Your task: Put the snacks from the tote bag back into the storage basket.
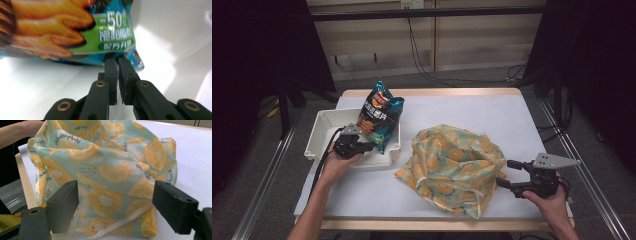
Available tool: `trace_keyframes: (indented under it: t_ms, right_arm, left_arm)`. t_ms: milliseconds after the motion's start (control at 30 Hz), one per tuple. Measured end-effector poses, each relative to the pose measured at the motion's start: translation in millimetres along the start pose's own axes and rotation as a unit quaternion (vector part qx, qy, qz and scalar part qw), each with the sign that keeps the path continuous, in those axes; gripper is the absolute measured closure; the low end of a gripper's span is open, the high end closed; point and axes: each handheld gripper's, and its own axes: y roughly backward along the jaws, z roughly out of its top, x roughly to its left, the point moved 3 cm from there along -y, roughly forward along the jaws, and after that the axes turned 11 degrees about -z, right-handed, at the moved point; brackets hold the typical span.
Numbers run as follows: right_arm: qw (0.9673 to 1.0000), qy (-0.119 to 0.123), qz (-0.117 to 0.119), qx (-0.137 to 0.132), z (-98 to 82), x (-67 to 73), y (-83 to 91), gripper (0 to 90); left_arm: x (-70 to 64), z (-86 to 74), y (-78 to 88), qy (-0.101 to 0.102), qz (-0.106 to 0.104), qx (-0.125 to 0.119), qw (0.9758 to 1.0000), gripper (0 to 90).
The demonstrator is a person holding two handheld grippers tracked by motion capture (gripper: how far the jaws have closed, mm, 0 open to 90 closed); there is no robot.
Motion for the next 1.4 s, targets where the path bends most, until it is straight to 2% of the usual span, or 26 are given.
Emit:
trace_keyframes:
  t_ms: [33, 100, 133, 233, 300, 433, 467, 567, 600, 633, 700, 733, 767, 800, 833, 967, 1033, 1067, 1100, 1133, 1200, 1267, 1300, 1333, 1367, 1400]
  right_arm:
    - [1.0000, -0.001, 0.001, 0.001, 0.1, -0.2, 0.2, 21.0]
    - [1.0000, -0.001, 0.000, 0.001, -0.1, -0.3, -0.2, 21.0]
    - [1.0000, 0.000, 0.001, 0.000, -0.1, 0.0, -0.4, 21.0]
    - [1.0000, 0.003, 0.003, 0.000, -0.1, 0.6, -0.4, 21.0]
    - [1.0000, 0.001, 0.002, 0.000, 0.1, 0.4, 0.2, 21.0]
    - [1.0000, 0.000, -0.001, -0.001, 0.1, -0.3, 1.0, 21.0]
    - [1.0000, 0.001, 0.002, -0.002, 0.0, -0.8, 1.0, 21.0]
    - [1.0000, 0.000, 0.001, -0.001, -0.3, -0.9, 0.6, 21.0]
    - [1.0000, 0.000, 0.001, -0.001, -0.3, -0.5, 0.7, 21.0]
    - [1.0000, 0.001, 0.000, 0.000, -0.3, -0.3, 0.8, 21.1]
    - [1.0000, 0.001, 0.001, -0.002, 0.0, -0.8, 0.9, 21.1]
    - [1.0000, 0.001, 0.000, -0.002, 0.1, -1.0, 1.2, 21.1]
    - [1.0000, 0.001, 0.001, -0.003, 0.1, -0.8, 1.3, 21.1]
    - [1.0000, 0.001, -0.001, -0.002, 0.0, -1.2, 1.6, 21.1]
    - [1.0000, 0.000, 0.001, -0.002, 0.0, -1.3, 1.9, 21.1]
    - [1.0000, 0.001, 0.001, -0.001, -0.5, -1.6, 0.9, 21.0]
    - [1.0000, 0.001, 0.001, 0.000, -0.5, -0.5, 0.6, 21.1]
    - [1.0000, 0.001, 0.002, 0.000, -0.5, -0.5, 0.7, 21.1]
    - [1.0000, 0.001, 0.001, 0.000, -0.4, -0.7, 0.7, 21.1]
    - [1.0000, 0.001, 0.001, 0.000, -0.4, -1.0, 0.8, 21.1]
    - [1.0000, 0.001, 0.002, -0.001, -0.4, -0.9, 1.2, 21.1]
    - [1.0000, 0.002, 0.002, -0.001, -0.5, -1.2, 1.1, 21.1]
    - [1.0000, 0.001, 0.002, -0.001, -0.6, -1.4, 0.7, 21.1]
    - [1.0000, 0.001, 0.002, 0.000, -0.5, -1.2, 0.3, 21.1]
    - [1.0000, 0.000, 0.002, 0.000, -0.4, -0.8, 0.2, 21.1]
    - [1.0000, 0.001, 0.001, 0.000, -0.4, -0.2, 0.5, 21.1]
  left_arm:
    - [-1.2, -0.2, -3.1, -0.001, -0.004, 0.001, 1.0000, 85.5]
    - [-4.2, -0.8, -11.0, -0.005, -0.010, 0.021, 0.9997, 84.1]
    - [-6.0, 0.4, -13.8, -0.010, -0.004, 0.030, 0.9995, 83.9]
    - [-9.5, 6.4, -18.6, -0.008, -0.007, 0.032, 0.9994, 83.3]
    - [-12.8, 10.6, -24.0, -0.013, -0.018, 0.044, 0.9988, 82.5]
    - [-19.7, 20.8, -32.2, -0.030, -0.019, 0.056, 0.9978, 81.6]
    - [-20.5, 23.4, -34.3, -0.033, -0.026, 0.063, 0.9971, 81.7]
    - [-21.4, 32.4, -39.8, -0.043, -0.018, 0.069, 0.9966, 82.4]
    - [-22.1, 34.9, -42.0, -0.034, -0.022, 0.064, 0.9971, 82.4]
    - [-19.0, 37.8, -42.6, -0.046, -0.018, 0.069, 0.9964, 82.4]
    - [-18.2, 41.0, -46.7, -0.031, -0.017, 0.067, 0.9971, 82.4]
    - [-17.1, 41.9, -47.7, -0.037, -0.018, 0.077, 0.9962, 82.4]
    - [-18.1, 42.0, -51.2, -0.026, -0.014, 0.068, 0.9973, 82.4]
    - [-16.3, 42.4, -50.9, -0.040, -0.013, 0.080, 0.9959, 82.4]
    - [-14.9, 42.9, -51.2, -0.043, -0.010, 0.082, 0.9957, 82.5]
    - [-11.6, 47.7, -52.5, -0.028, -0.004, 0.079, 0.9965, 82.8]
    - [-8.4, 49.8, -53.2, -0.038, 0.004, 0.090, 0.9952, 82.7]
    - [-8.3, 50.3, -54.3, -0.027, -0.003, 0.084, 0.9961, 82.7]
    - [-5.4, 50.3, -54.0, -0.037, -0.004, 0.092, 0.9951, 82.8]
    - [-5.7, 49.9, -55.3, -0.029, 0.000, 0.081, 0.9963, 82.8]
    - [-3.5, 50.0, -56.0, -0.026, -0.001, 0.079, 0.9965, 82.8]
    - [2.2, 50.3, -56.0, -0.031, 0.001, 0.089, 0.9955, 82.7]
    - [3.7, 50.9, -57.0, -0.019, -0.004, 0.085, 0.9962, 82.7]
    - [5.1, 51.7, -57.7, -0.026, 0.002, 0.089, 0.9957, 82.7]
    - [3.6, 52.0, -59.9, -0.016, 0.001, 0.075, 0.9971, 82.7]
    - [4.3, 52.1, -59.1, -0.023, 0.000, 0.082, 0.9963, 82.8]
